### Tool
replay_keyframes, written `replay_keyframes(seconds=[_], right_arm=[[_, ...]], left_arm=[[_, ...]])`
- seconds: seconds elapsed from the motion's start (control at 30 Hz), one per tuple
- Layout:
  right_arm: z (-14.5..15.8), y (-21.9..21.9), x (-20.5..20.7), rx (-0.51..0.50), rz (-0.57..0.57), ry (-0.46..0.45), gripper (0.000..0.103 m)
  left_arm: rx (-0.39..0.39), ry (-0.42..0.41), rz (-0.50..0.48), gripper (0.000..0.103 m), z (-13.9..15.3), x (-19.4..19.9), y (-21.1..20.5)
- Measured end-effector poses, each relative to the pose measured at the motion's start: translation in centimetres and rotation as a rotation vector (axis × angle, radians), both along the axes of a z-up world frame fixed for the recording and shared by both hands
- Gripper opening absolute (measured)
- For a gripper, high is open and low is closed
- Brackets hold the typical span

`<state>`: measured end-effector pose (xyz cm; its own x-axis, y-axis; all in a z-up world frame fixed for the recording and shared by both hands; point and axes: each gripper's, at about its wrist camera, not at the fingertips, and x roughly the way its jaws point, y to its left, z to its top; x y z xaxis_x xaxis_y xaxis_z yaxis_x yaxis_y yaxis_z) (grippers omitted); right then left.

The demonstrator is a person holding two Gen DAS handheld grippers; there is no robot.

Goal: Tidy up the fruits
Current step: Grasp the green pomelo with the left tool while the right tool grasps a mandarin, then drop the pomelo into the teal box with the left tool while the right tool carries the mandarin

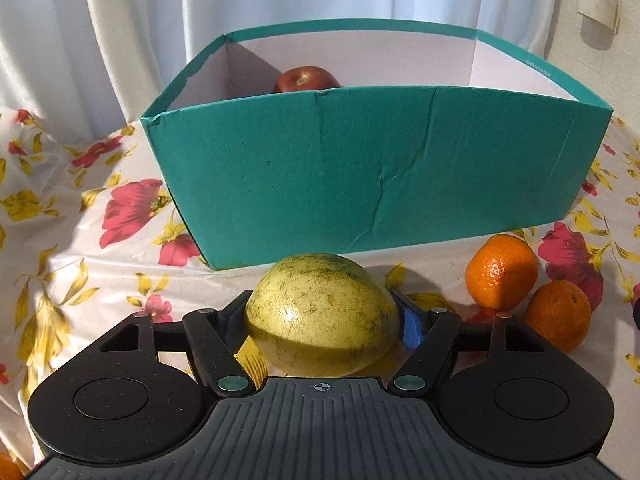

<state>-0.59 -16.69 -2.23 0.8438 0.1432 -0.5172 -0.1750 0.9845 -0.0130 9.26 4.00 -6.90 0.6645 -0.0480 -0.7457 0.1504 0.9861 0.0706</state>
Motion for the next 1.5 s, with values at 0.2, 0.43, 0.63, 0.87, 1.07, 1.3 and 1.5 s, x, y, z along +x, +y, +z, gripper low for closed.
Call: replay_keyframes(seconds=[0.2, 0.43, 0.63, 0.87, 1.07, 1.3, 1.5], right_arm=[[-0.8, 0.8, 0.5, -0.014, 0.029, 0.029, 0.091], [-2.0, 1.9, 1.4, -0.029, 0.064, 0.071, 0.089], [-3.2, 3.2, 3.0, -0.029, 0.088, 0.107, 0.066], [-4.5, 4.1, 4.0, -0.023, 0.107, 0.152, 0.048], [-4.5, 4.4, 4.2, -0.025, 0.110, 0.140, 0.044], [-2.4, 2.8, 3.1, 0.013, 0.083, 0.102, 0.044], [0.3, 1.3, 1.9, 0.047, 0.050, 0.043, 0.044]], left_arm=[[-0.012, 0.018, 0.018, 0.076, 0.5, -0.2, 0.3], [-0.064, -0.018, 0.057, 0.076, 3.1, -3.3, 1.4], [-0.073, -0.016, 0.074, 0.076, 4.4, -5.4, 2.0], [-0.068, -0.003, 0.076, 0.076, 4.8, -6.0, 2.5], [-0.066, 0.007, 0.080, 0.076, 4.7, -6.1, 2.6], [-0.074, -0.019, 0.075, 0.076, 6.0, -6.4, 2.2], [-0.085, -0.090, 0.030, 0.076, 8.9, -6.0, 0.7]])
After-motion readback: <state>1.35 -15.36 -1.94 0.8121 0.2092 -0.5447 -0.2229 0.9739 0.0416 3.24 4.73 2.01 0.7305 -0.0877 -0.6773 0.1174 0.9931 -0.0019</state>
